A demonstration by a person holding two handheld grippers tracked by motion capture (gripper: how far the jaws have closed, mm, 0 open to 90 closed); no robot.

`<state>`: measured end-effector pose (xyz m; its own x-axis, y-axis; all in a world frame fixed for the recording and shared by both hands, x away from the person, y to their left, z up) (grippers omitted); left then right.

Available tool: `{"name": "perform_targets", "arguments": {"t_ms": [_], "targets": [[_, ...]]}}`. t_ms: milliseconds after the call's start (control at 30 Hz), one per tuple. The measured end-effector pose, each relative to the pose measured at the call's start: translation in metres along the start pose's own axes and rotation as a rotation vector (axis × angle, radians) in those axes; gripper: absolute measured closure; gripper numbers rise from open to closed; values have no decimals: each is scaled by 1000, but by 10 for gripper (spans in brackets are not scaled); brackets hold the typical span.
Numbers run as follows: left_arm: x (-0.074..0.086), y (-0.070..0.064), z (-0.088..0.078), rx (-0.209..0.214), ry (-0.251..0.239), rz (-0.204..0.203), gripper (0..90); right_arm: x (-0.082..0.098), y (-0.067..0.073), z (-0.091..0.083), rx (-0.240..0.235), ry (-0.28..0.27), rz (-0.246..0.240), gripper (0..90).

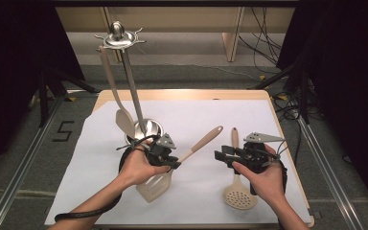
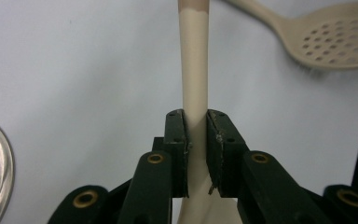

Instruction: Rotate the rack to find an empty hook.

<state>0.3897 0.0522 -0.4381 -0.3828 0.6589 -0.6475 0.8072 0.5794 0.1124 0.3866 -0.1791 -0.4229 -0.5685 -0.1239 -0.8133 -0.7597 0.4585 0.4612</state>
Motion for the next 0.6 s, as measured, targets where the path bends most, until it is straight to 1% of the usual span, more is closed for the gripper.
{"name": "perform_targets", "arguments": {"t_ms": [33, 67, 100, 133, 167, 200, 233, 267, 300, 333, 367, 400, 433, 467, 500, 533, 567, 600], "targets": [[-1, 1, -3, -38, -14, -10, 781, -3, 3, 3, 1, -13, 20, 544], [-3, -2, -3, -44, -43, -52, 781, -10, 7, 8, -13, -27, 36, 535], [-4, -3, -4, -47, -68, -52, 781, -10, 7, 8, -13, -27, 36, 535], [-5, -2, -5, -40, -87, -40, 781, -14, 6, 10, -12, -37, 10, 531], [-7, -6, -6, -45, -109, -83, 781, -21, 8, 15, -12, -47, 14, 523], [-6, -3, -8, -49, -107, -45, 781, -21, 8, 15, -12, -47, 14, 523], [-7, -5, -9, -49, -111, -65, 780, -24, 8, 17, -9, -59, -2, 523], [-7, -6, -10, -47, -120, -80, 780, -27, 11, 20, -15, -73, 21, 522], [-7, -6, -11, -46, -125, -83, 781, -29, 11, 23, -5, -77, 10, 522], [-8, -7, -12, -50, -132, -87, 780, -32, 11, 24, -19, -83, -4, 523], [-8, -7, -13, -48, -135, -88, 780, -33, 14, 25, -18, -78, 27, 527], [-8, -7, -14, -50, -139, -95, 780, -35, 13, 27, -23, -86, 0, 533], [-9, -6, -15, -50, -143, -90, 780, -36, 14, 28, -17, -90, 4, 540], [-9, -8, -15, -52, -152, -116, 780, -37, 13, 29, -17, -93, -14, 549], [-9, -7, -16, -56, -147, -101, 780, -38, 14, 29, -6, -91, 4, 557], [-10, -7, -16, -54, -160, -106, 780, -39, 15, 30, -5, -92, 11, 561], [-10, -5, -17, -66, -161, -97, 779, -41, 16, 31, -16, -102, 19, 577], [-10, -5, -17, -66, -161, -97, 780, -41, 16, 31, -16, -102, 19, 577]]}}
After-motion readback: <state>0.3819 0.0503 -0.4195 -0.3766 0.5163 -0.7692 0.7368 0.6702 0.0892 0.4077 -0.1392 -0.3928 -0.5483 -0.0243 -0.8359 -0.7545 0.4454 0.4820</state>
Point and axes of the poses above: each handheld gripper's, and its own axes: z roughly forward along the jaws, x roughly out of its underside, y roughly to its left, the point moved 5 cm from there along z, roughly forward along the jaws, and after that the axes turned 15 degrees about -x, right-handed, at the moved point
